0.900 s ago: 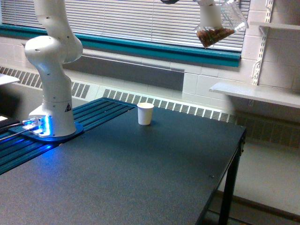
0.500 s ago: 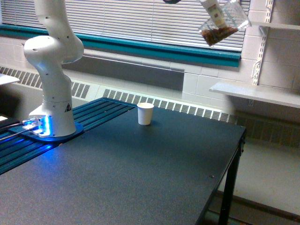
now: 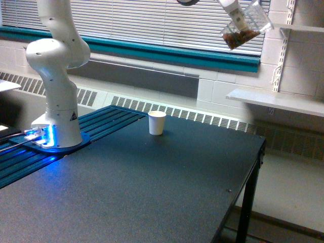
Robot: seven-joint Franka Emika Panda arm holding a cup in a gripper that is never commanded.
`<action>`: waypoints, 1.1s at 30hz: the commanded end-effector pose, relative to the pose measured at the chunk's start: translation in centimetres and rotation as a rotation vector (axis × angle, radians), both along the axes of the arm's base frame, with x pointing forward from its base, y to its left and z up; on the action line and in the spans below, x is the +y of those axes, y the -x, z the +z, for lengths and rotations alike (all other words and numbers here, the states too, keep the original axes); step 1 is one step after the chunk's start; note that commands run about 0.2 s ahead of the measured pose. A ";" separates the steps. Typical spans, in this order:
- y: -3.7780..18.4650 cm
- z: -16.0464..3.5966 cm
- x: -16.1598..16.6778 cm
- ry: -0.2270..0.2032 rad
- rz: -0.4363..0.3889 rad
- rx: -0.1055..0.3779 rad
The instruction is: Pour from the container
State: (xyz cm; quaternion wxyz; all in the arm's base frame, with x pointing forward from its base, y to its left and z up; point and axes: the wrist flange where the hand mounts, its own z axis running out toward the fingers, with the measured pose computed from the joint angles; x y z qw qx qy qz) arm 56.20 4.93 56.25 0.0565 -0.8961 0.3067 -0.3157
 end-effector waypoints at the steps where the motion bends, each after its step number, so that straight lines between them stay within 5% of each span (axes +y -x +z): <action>1: 0.9 -0.5 0.6 0.002 -0.022 0.016; 33: 9.5 -2.2 9.4 0.085 0.061 0.059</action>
